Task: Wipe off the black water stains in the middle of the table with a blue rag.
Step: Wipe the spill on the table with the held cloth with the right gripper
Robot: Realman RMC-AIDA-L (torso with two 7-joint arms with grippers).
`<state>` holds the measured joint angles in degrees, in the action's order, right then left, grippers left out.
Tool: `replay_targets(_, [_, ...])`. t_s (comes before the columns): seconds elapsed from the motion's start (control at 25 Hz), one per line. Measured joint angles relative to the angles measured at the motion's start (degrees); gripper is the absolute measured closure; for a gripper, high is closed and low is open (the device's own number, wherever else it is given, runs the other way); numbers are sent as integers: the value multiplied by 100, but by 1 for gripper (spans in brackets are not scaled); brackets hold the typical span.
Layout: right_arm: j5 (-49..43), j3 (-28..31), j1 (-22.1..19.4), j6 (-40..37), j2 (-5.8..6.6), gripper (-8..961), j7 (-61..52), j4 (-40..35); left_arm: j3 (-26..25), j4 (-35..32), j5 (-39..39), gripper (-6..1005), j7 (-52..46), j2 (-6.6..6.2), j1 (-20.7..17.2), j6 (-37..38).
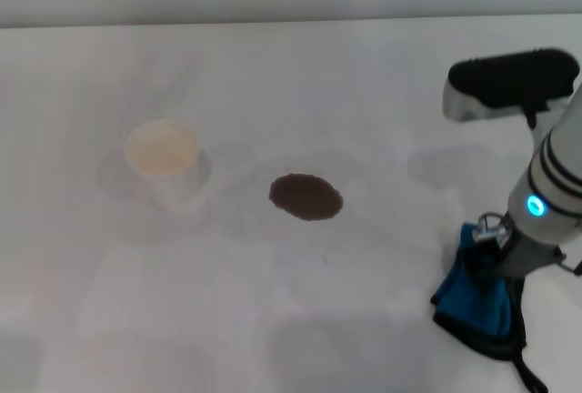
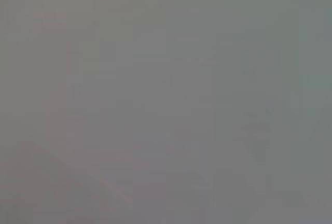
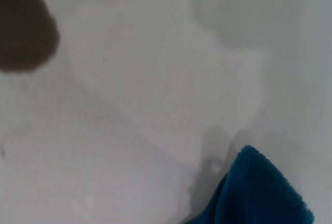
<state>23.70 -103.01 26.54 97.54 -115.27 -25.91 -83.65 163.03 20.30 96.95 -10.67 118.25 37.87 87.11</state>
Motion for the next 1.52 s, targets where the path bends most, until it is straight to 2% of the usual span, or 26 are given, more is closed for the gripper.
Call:
replay_targets(0.24, [-176, 427, 284, -277, -9, 832, 576, 265, 0, -53, -16, 113, -40, 20, -21, 3])
replay_targets(0.4, [-113, 576, 712, -722, -30, 832, 1018, 894, 1, -205, -50, 114, -41, 24, -67, 6])
replay_targets(0.6, [276, 598, 1354, -1326, -42, 831, 1630, 1832, 0, -379, -70, 113, -41, 34, -95, 27])
replay_targets(1.0, [866, 562, 2346, -2282, -77, 830, 2791, 3174, 1, -840, -555, 113, -34, 59, -154, 91])
replay_targets(1.2, [1163, 541, 2646, -2610, -81, 830, 3267, 3596, 0, -1039, -667, 114, -13, 78, -248, 101])
replay_targets(1.28, [1330, 454, 2736, -2773, -88, 830, 3434, 3716, 0, -1163, -738, 114, 5, 78, -273, 105])
replay_targets(1.52, [2449, -481, 3122, -3224, -93, 829, 3999, 4180, 1, -1479, -928, 114, 202, 83, -277, 113])
